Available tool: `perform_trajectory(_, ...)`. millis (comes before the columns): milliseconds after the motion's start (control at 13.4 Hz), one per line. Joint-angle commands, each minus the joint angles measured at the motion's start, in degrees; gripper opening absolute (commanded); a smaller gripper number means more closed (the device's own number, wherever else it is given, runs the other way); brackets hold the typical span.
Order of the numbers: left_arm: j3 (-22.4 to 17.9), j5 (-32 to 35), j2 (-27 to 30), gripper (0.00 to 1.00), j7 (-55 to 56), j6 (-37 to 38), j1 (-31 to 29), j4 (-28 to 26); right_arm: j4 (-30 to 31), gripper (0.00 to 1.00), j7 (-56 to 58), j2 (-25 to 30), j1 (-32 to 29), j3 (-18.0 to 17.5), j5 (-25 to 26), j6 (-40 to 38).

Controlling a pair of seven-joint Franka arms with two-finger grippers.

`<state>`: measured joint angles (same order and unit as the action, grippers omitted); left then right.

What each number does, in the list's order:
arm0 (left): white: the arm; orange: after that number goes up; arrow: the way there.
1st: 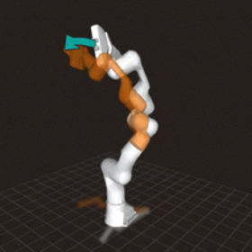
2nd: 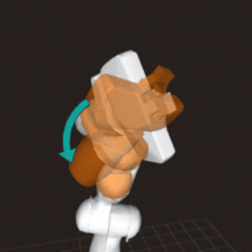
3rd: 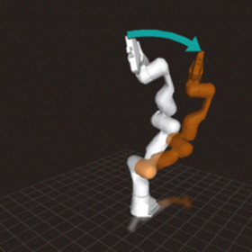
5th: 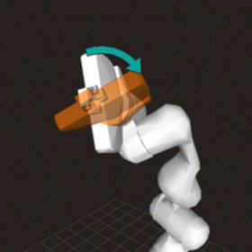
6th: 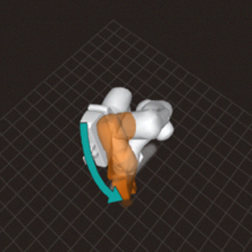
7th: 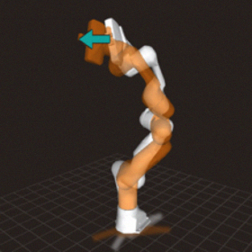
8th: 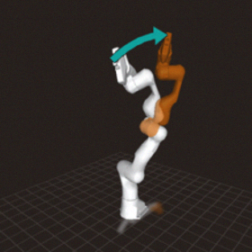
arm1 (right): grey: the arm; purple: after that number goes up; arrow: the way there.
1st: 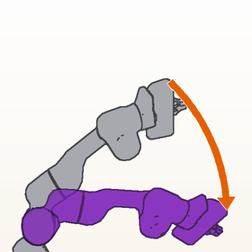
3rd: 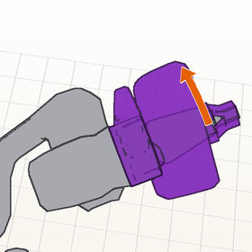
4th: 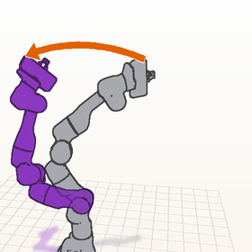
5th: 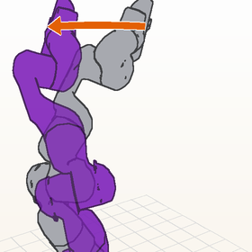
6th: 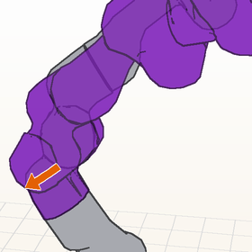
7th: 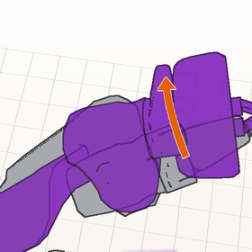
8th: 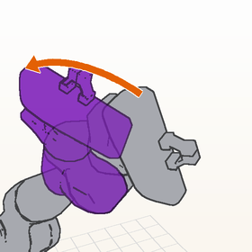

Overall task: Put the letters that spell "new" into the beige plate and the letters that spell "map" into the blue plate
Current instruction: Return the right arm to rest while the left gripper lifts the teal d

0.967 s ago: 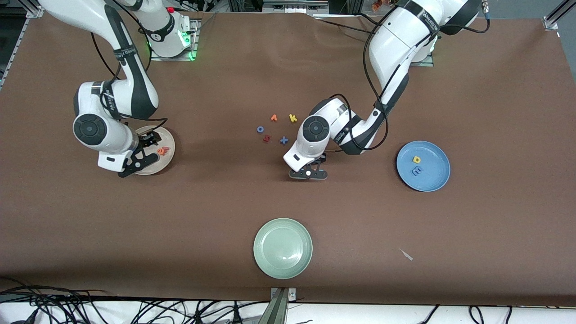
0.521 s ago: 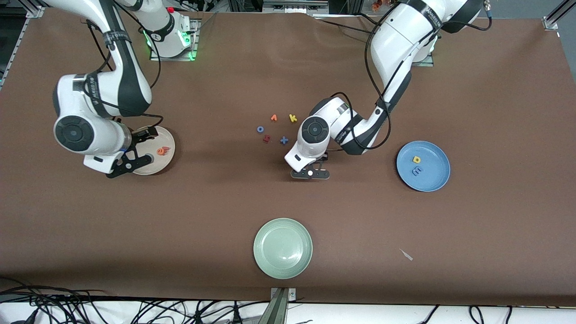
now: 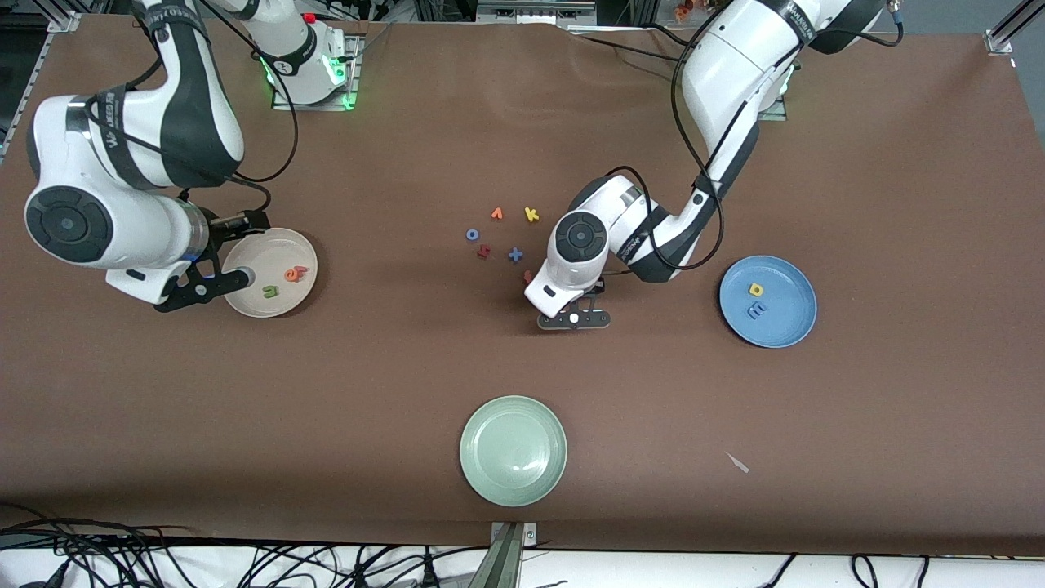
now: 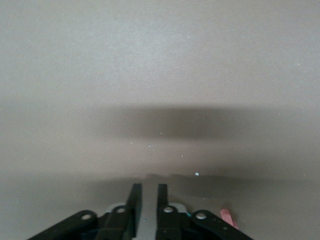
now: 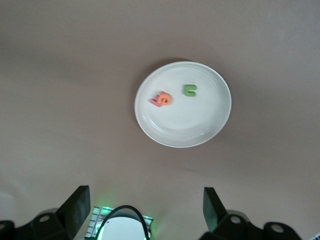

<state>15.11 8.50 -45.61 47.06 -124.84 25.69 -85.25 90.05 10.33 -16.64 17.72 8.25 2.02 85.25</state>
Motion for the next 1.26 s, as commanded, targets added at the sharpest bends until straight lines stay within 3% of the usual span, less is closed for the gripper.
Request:
perform_trajectory(0,0.2,-0.2,0.5,0.99,1.6,0.6,0.9,-1.0,0.5,1.00,-2.4,5.3,-6.4,-8.6,0.4,-0.7)
perform_trajectory(446,0.3,-0.2,0.1,0.96,-3.2,0.6,4.4,-3.1,0.6,1.00,-2.6,10.0,-11.5,-9.3,0.4,0.3)
perform_trajectory(669,0.3,1.5,0.1,0.82,-4.7,0.6,4.4,-4.0,1.6,1.00,-3.8,12.3,-13.9,-13.4,0.9,-0.7)
perform_trajectory(1041,0.3,3.1,-0.2,0.52,-4.8,-0.3,3.9,-4.0,1.2,1.00,-8.3,13.0,-15.2,-13.8,1.0,-1.8)
perform_trajectory(1190,0.3,3.1,-0.5,0.53,-4.8,-2.4,3.7,-4.0,1.1,1.00,-8.4,13.6,-16.3,-13.9,0.9,-1.5)
